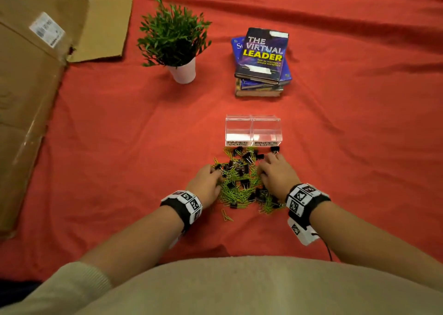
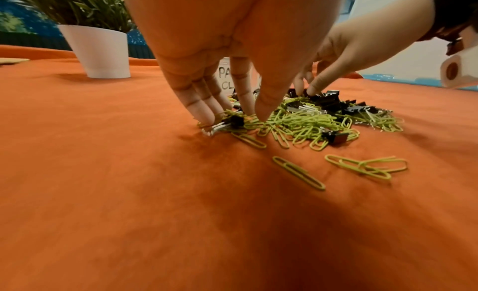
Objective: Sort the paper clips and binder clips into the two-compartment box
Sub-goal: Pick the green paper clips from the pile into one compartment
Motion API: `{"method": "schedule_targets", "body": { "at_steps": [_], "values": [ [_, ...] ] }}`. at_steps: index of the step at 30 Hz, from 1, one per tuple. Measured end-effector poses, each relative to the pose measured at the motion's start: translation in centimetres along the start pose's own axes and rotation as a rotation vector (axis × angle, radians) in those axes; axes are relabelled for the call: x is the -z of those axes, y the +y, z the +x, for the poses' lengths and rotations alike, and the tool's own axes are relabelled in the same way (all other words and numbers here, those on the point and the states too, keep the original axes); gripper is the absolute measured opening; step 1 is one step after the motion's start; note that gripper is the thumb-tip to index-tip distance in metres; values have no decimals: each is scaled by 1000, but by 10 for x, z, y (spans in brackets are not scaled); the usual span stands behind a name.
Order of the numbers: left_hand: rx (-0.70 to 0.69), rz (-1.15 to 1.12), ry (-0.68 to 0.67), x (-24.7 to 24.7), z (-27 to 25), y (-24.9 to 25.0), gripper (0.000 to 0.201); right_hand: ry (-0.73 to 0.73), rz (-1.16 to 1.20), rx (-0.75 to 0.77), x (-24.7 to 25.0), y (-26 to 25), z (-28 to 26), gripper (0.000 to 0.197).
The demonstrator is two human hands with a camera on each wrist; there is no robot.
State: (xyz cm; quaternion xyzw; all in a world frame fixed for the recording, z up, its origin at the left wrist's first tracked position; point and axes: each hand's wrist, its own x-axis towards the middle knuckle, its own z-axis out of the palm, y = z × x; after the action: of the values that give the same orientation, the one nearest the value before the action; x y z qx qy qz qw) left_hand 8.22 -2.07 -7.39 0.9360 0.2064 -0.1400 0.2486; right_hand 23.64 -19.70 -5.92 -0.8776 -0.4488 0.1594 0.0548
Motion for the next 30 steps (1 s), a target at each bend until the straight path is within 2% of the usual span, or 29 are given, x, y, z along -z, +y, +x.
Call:
{"method": "schedule_targets", "body": {
  "at_steps": [2,6,10,13,16,18,21,24,27,30],
  "values": [
    [6,-4,29,-1,-4,1,17,52,18,62,-2,-10,1,19],
    [-70,1,31,-7,-8,9,20,-46,93,216,-14,-40,3,22],
    [-89,-20,-5,-15,-9,14,27,-113,72,123,-18,-35,0,27],
    [-78,-24,-14,-20,-8,15,39,-30,53,17,-15,-22,-5,27],
    [-72,-9,-22,-21,-7,17,42,18,60,78,-15,-26,-10,23],
    [-96,14,-41,-22,-6,17,45,-54,107,152,-18,-34,-13,22],
    [-123,57,-47,-20,-5,16,37,-238,102,146,-24,-43,-15,38],
    [-144,114,-10,-17,-6,16,18,-260,13,176,-28,-45,-14,47],
    [-150,129,-1,-16,-5,12,18,-277,18,179,-30,-46,-14,37],
    [-142,103,-3,-15,-4,8,20,-267,139,124,-31,-44,-13,26]
  ]
}}
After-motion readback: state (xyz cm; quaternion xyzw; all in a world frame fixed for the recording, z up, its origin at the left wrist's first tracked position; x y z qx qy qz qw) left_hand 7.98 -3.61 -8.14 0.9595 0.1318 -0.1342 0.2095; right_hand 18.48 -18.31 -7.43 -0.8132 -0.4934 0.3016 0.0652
